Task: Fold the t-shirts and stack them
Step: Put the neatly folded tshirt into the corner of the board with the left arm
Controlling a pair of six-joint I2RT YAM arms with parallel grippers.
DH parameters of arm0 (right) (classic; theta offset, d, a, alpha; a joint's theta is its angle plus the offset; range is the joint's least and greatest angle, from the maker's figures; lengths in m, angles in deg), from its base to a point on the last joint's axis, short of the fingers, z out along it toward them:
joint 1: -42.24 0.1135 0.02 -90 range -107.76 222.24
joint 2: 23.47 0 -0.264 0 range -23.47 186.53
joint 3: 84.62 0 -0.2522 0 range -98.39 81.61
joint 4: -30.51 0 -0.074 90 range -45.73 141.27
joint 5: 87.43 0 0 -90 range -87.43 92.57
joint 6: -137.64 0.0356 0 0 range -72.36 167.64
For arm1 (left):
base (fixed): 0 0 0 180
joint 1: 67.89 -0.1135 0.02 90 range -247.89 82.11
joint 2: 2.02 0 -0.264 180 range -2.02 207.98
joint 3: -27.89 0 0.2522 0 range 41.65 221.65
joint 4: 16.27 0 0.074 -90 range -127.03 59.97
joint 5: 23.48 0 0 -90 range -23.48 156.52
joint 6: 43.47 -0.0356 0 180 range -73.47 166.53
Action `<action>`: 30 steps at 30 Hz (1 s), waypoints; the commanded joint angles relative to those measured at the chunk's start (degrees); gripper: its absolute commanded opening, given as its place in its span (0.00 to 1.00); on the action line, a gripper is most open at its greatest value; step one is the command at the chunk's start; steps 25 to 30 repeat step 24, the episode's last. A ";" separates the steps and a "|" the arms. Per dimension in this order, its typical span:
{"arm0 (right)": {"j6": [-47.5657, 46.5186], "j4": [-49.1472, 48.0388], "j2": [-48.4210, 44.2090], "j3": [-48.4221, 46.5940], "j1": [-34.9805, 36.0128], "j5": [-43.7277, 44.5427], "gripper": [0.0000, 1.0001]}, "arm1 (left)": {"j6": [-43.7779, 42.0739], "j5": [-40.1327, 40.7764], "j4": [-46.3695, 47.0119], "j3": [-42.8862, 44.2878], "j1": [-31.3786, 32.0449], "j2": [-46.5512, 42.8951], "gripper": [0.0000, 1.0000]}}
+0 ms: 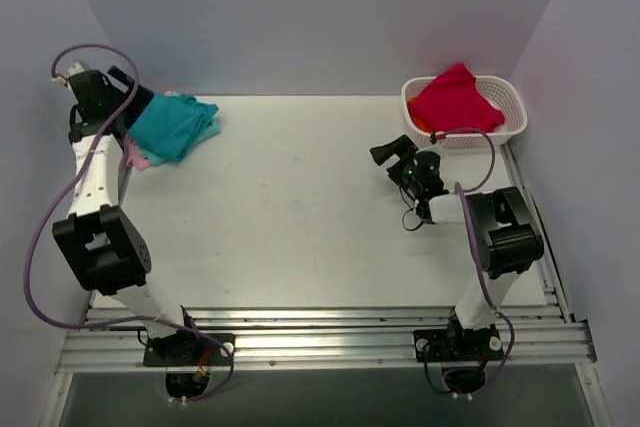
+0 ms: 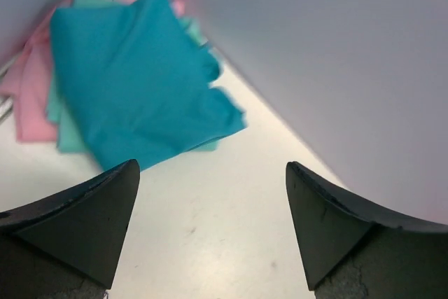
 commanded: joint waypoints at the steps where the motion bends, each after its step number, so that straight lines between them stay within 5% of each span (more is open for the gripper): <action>1: -5.93 7.27 -6.61 -4.66 3.44 4.17 0.97 | -1.12 1.50 12.47 -4.00 1.59 -10.63 0.94; 6: -11.66 13.99 -12.06 -9.14 10.64 9.10 1.00 | -0.86 3.16 16.71 -11.39 4.04 -22.49 0.94; 15: -30.45 24.97 -21.65 -18.81 30.60 12.26 1.00 | -4.20 1.51 26.64 -40.83 13.54 -44.21 0.94; 22: -34.41 27.17 -23.24 -20.93 36.32 14.11 1.00 | -11.83 5.81 17.42 -41.11 16.53 -49.49 0.94; 30: -36.09 27.52 -23.24 -20.92 38.50 17.51 1.00 | -12.98 6.95 18.46 -41.89 16.88 -50.11 0.94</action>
